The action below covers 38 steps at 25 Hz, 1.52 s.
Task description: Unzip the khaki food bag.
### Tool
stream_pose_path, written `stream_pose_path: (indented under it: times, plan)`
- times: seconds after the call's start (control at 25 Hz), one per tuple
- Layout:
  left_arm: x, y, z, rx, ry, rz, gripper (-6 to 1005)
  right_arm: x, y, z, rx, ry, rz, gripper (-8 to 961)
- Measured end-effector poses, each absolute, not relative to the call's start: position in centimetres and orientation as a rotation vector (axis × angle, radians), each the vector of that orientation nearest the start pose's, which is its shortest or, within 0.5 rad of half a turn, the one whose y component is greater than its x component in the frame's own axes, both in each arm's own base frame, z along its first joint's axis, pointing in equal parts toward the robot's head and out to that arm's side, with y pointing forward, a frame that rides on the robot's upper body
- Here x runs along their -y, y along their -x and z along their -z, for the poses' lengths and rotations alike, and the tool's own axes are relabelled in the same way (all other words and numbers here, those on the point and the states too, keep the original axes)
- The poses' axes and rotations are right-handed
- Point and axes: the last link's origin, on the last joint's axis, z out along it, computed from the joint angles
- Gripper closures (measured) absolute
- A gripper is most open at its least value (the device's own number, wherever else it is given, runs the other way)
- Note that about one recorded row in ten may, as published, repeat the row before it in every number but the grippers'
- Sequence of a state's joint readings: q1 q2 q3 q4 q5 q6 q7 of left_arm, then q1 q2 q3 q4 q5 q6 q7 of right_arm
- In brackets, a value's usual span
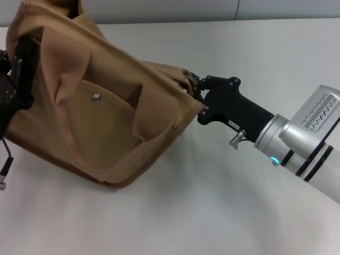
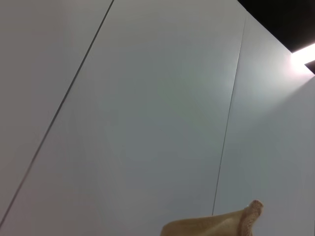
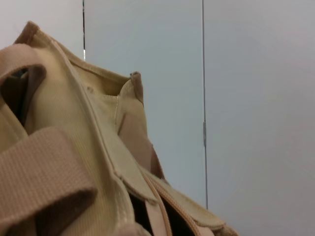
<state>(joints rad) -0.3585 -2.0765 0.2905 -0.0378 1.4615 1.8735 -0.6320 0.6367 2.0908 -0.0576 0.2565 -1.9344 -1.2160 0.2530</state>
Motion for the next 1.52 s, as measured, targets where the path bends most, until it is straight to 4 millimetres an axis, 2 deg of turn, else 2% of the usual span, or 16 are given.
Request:
stream_pose_path:
  times: [0.2,0.32,0.48,0.6,0.84,1.04,1.2,1.28,1.4,1.44,1.48,1.52]
  plan:
    - [-24.9,28.5,-0.8,0.441,1.728,1.454,902,-32.2,-22.3,10.5,-0.374,2.211,-0.942,892]
    - [-25.0,28.3,-0.4,0.445,1.758,1.454,900,-33.7,-22.3,8.8,-0.441,2.106,-1.014,900]
    - [-25.9,27.8,0.6,0.462,1.831,1.432,897,-36.0,-22.1,5.8,-0.500,1.950,-1.131,861]
    - [-26.4,27.4,1.3,0.474,1.895,1.408,895,-36.7,-21.5,4.9,-0.512,1.888,-1.191,832]
    - [-27.2,27.4,2.1,0.555,2.022,1.381,891,-36.6,-21.8,4.7,-0.541,1.848,-1.207,773]
    - [-27.4,27.8,1.4,0.576,2.084,1.371,888,-35.7,-23.0,4.1,-0.577,1.816,-1.234,706]
    - [-27.0,28.7,-0.9,0.554,2.142,1.361,742,-34.1,-24.2,2.7,-0.564,1.816,-1.313,629]
    - [-26.5,29.2,-2.2,0.537,2.193,1.343,658,-32.8,-24.7,1.7,-0.522,1.871,-1.372,591]
    - [-25.4,30.0,-4.3,0.507,2.312,1.308,515,-30.8,-24.8,0.4,-0.430,2.049,-1.436,533]
    - [-24.6,30.3,-5.6,0.478,2.401,1.294,467,-29.3,-24.8,-0.5,-0.353,2.219,-1.459,496]
    - [-24.6,30.3,-5.6,0.478,2.401,1.294,420,-29.3,-24.8,-0.5,-0.353,2.219,-1.459,459]
    - [-24.1,30.3,-6.0,0.455,2.455,1.287,373,-28.5,-24.8,-0.8,-0.315,2.296,-1.462,422]
